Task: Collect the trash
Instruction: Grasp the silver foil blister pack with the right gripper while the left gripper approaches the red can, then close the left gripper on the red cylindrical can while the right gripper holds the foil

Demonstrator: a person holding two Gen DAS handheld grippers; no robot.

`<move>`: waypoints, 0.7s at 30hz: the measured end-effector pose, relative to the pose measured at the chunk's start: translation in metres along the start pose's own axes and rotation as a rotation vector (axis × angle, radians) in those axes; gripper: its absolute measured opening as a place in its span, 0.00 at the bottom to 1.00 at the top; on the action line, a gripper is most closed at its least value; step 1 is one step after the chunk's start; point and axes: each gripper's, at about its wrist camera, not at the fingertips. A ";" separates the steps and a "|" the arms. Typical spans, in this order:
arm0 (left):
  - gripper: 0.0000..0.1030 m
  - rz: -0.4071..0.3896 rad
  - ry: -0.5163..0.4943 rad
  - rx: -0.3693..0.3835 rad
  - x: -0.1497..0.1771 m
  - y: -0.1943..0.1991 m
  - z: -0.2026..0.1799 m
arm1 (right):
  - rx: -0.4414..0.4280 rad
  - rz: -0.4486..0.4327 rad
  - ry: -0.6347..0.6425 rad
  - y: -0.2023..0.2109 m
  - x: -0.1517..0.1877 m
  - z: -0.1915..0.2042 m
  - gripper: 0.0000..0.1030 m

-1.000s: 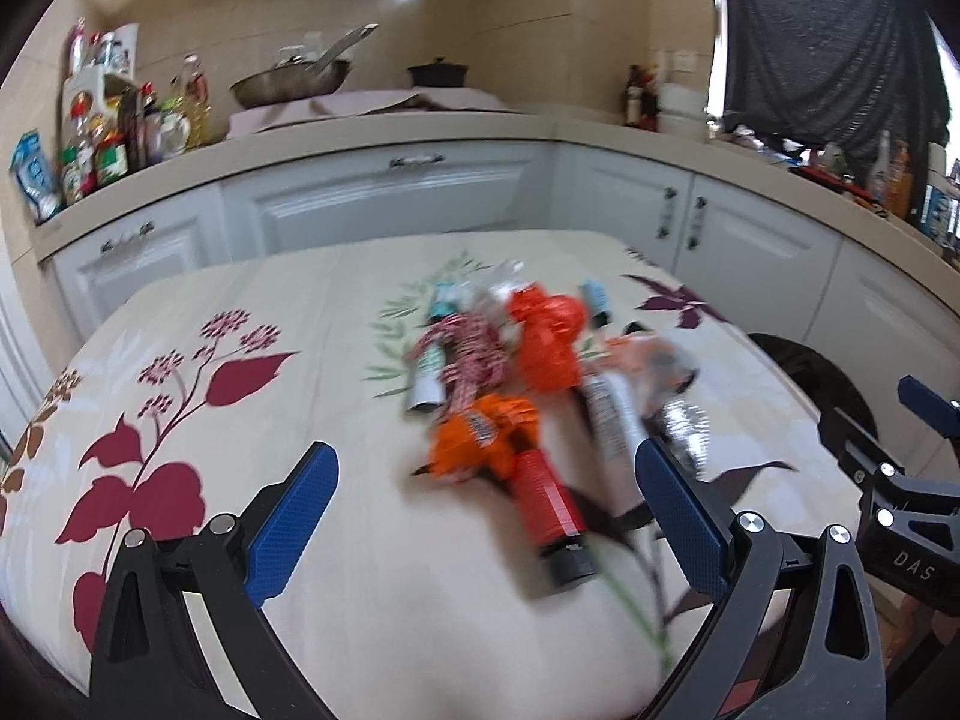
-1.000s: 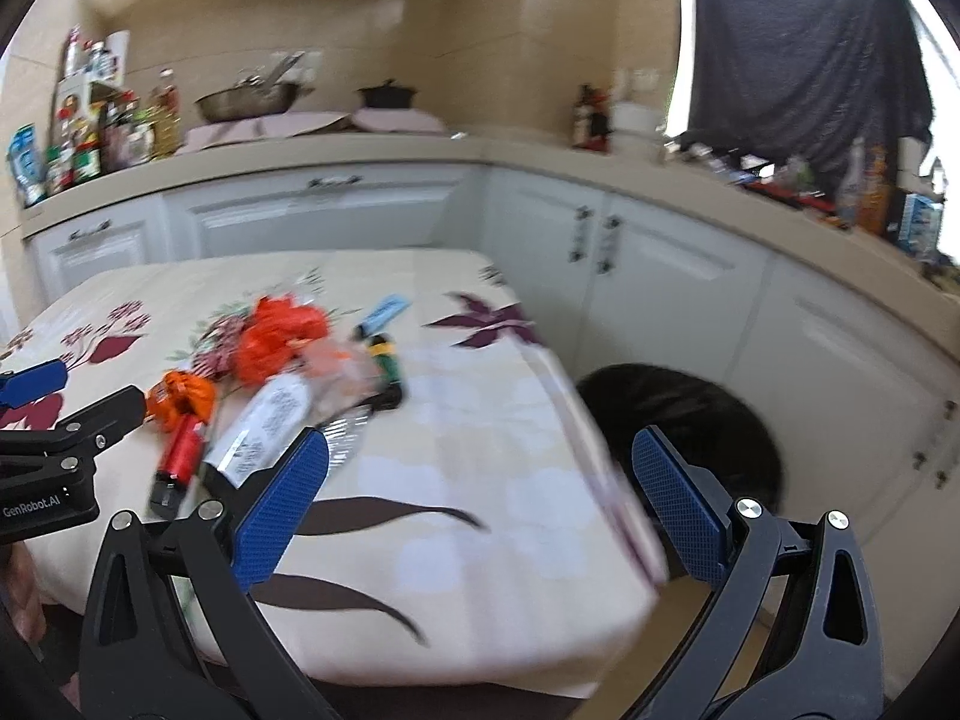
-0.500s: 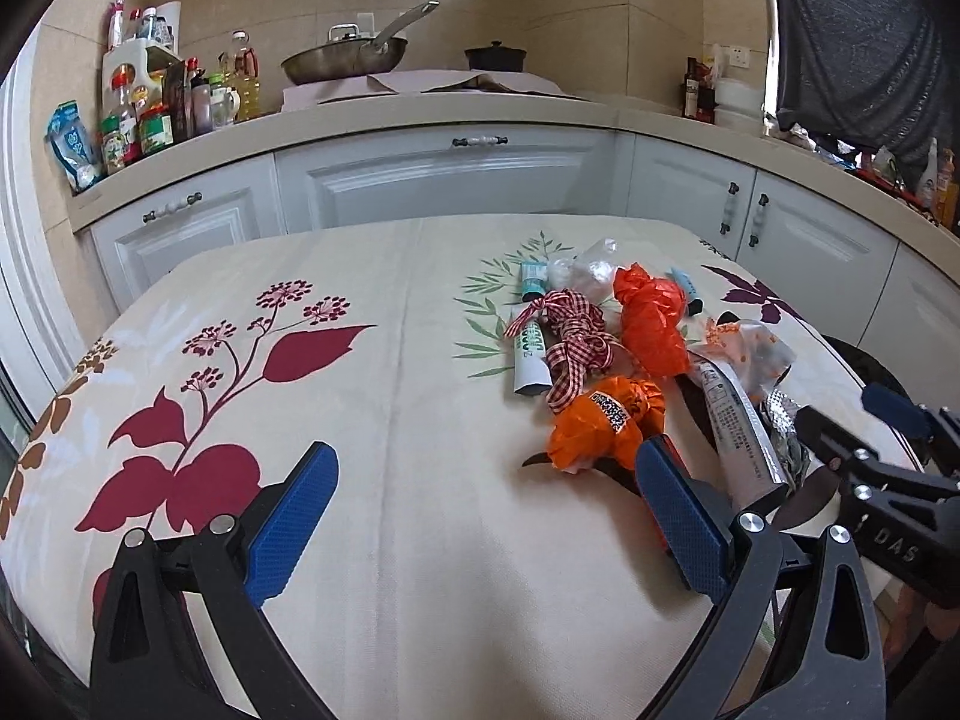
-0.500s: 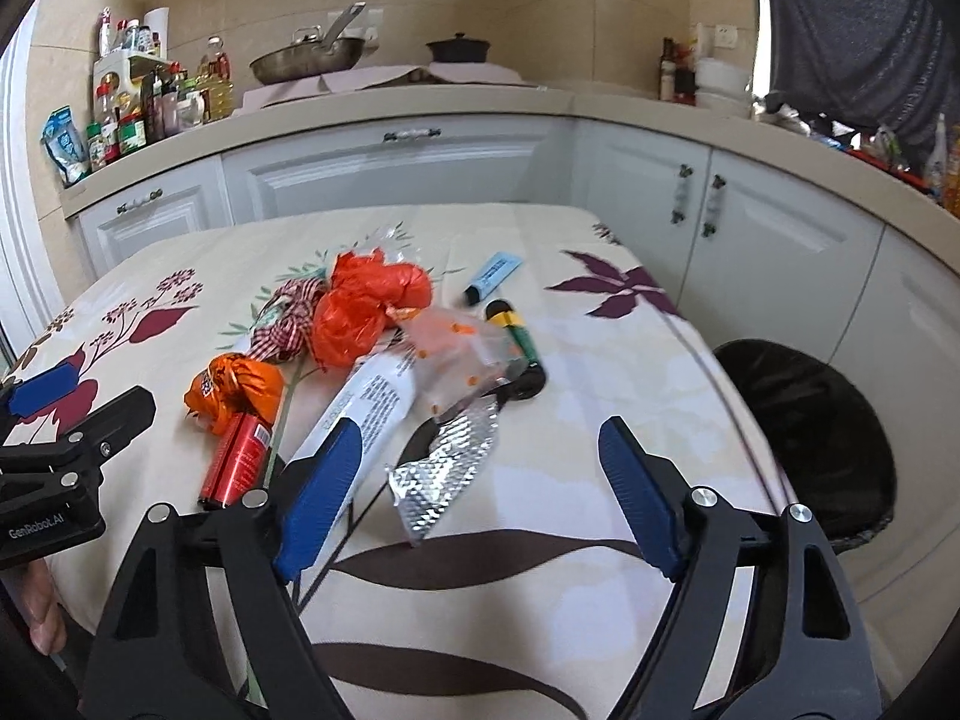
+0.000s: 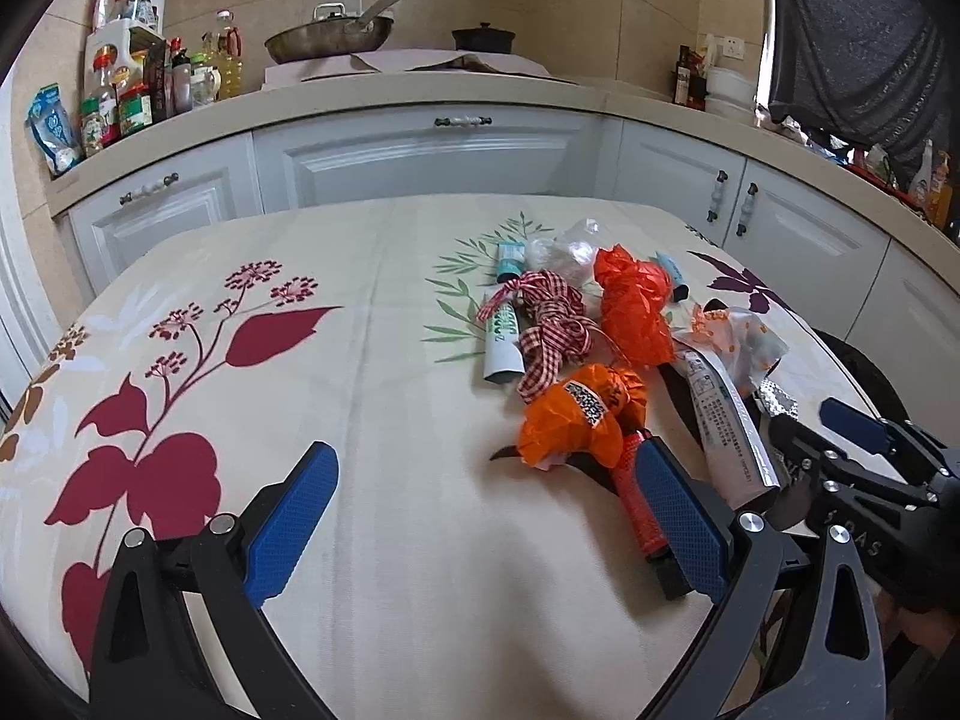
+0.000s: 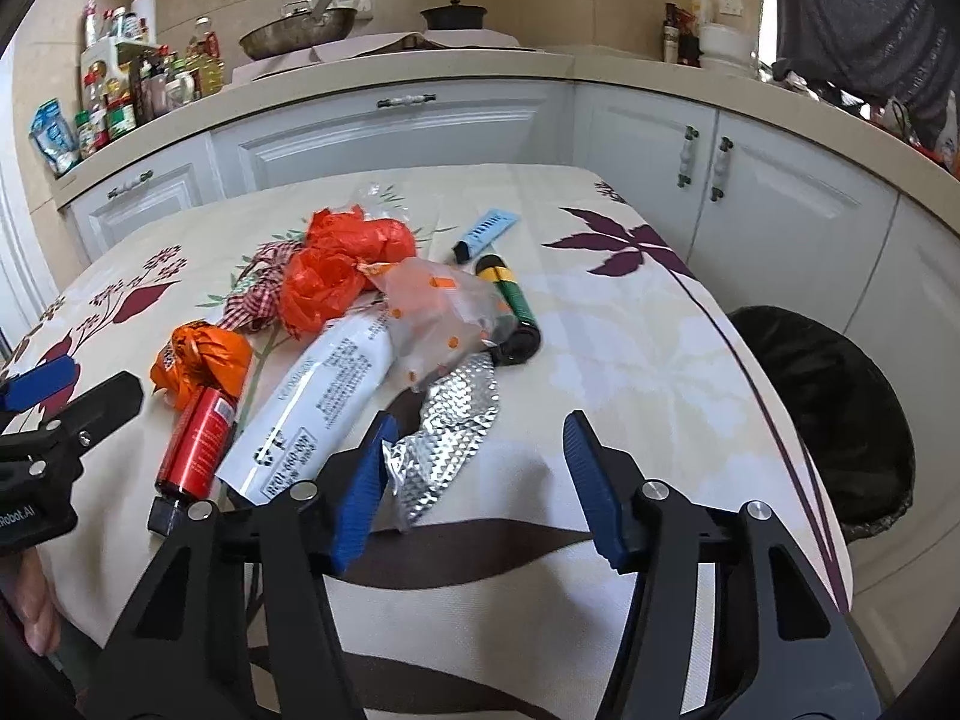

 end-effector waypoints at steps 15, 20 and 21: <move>0.92 0.016 -0.052 0.028 0.008 -0.002 -0.035 | -0.048 0.007 -0.038 0.005 0.011 -0.023 0.19; 0.66 0.043 -0.095 0.011 0.013 -0.009 -0.053 | -0.065 -0.001 -0.055 0.007 0.013 -0.032 0.20; 0.66 0.048 -0.094 0.009 0.014 -0.010 -0.054 | -0.069 -0.003 -0.060 0.007 0.013 -0.033 0.20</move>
Point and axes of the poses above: each gripper's, at about its wrist camera, not at the fingertips, and y roughly against the way its jaws point, z to its left, x to its underside, and after that the axes turned 5 degrees about -z, right-handed
